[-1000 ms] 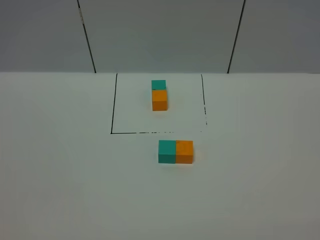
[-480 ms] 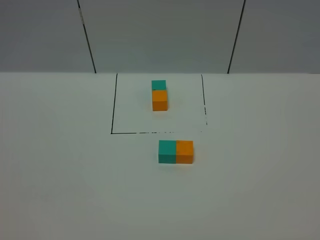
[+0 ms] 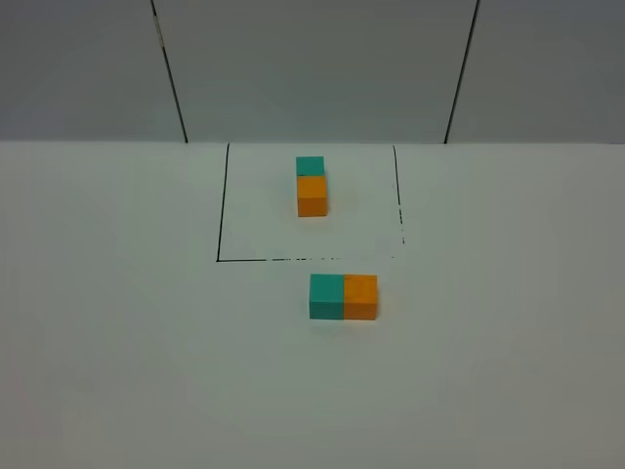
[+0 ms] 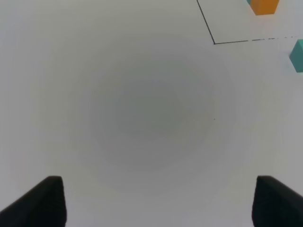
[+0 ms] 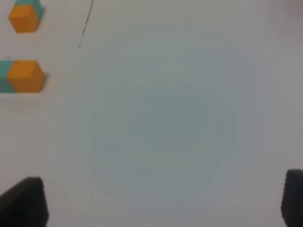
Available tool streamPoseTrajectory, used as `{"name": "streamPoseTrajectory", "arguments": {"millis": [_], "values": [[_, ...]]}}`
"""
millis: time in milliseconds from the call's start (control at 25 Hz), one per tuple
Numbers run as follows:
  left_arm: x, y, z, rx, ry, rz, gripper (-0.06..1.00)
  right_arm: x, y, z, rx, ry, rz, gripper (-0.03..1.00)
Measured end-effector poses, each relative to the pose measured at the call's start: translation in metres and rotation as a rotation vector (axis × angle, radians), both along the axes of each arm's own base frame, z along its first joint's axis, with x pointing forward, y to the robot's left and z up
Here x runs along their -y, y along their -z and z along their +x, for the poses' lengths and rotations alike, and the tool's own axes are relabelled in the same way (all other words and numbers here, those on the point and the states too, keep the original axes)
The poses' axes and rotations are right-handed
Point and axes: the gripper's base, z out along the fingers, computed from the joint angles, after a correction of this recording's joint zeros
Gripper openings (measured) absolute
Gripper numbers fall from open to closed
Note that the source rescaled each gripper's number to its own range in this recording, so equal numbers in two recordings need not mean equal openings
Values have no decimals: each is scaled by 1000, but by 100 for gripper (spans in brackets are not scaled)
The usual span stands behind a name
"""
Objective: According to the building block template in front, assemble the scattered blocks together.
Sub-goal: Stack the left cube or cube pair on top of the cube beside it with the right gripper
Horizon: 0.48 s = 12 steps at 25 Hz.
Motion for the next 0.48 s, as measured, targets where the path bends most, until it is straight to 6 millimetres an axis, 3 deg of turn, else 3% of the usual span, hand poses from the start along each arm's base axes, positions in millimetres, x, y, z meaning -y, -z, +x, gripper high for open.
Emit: {"name": "streamPoseTrajectory", "arguments": {"millis": [480], "values": [[0,0,0,0,0,0,67,0,0,0,1,56,3,99]]}}
